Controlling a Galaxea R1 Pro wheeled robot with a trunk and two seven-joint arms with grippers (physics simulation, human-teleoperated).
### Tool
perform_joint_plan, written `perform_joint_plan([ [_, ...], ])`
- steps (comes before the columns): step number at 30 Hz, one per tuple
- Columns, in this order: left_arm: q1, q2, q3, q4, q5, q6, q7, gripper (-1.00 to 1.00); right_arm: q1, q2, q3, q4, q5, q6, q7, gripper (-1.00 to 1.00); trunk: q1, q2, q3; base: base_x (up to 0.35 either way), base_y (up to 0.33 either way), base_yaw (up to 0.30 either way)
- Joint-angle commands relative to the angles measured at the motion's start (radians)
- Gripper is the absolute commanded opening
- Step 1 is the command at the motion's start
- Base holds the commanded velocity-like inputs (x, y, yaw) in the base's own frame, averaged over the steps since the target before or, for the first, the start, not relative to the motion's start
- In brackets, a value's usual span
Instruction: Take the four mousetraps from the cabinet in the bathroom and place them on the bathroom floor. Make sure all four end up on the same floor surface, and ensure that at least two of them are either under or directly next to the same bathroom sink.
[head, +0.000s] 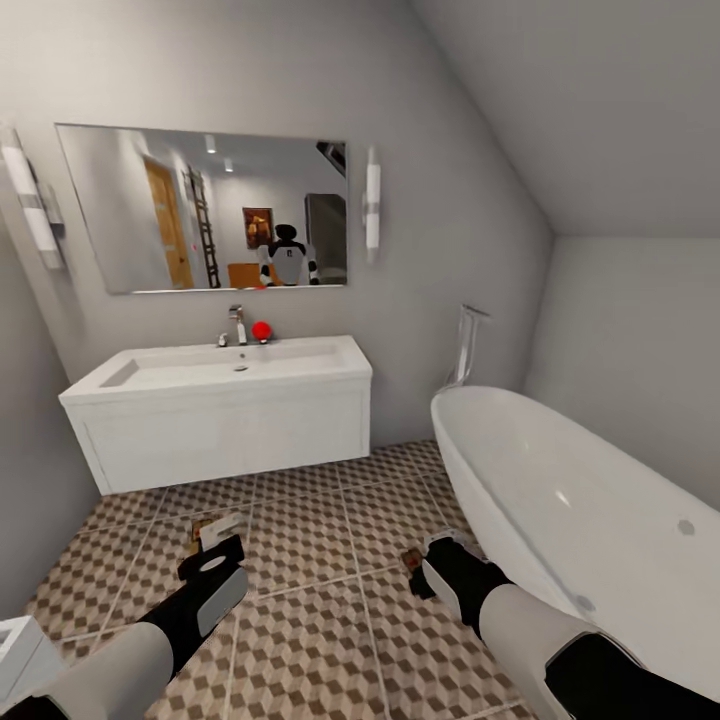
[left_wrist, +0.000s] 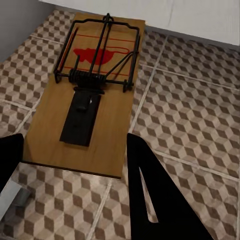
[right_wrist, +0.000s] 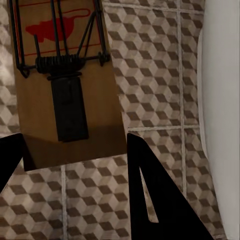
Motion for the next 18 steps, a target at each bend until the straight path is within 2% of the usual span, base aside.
perform_joint_plan([
  [1, -0.001, 0.001, -0.008, -0.001, 0.007, -0.004, 0.002, -1.00, -0.001, 0.000, 0.006, -0.002, -0.014, 0.004, -0.007, -1.00, 0.001, -0.001, -0.001, 0.323, 0.000, 0.275],
  [18, -0.001, 0.001, -0.008, 0.011, 0.007, -0.002, -0.023, -1.00, -0.001, -0.001, 0.006, -0.002, -0.014, 0.004, -0.007, -1.00, 0.001, -0.001, -0.001, 0.323, 0.000, 0.275],
])
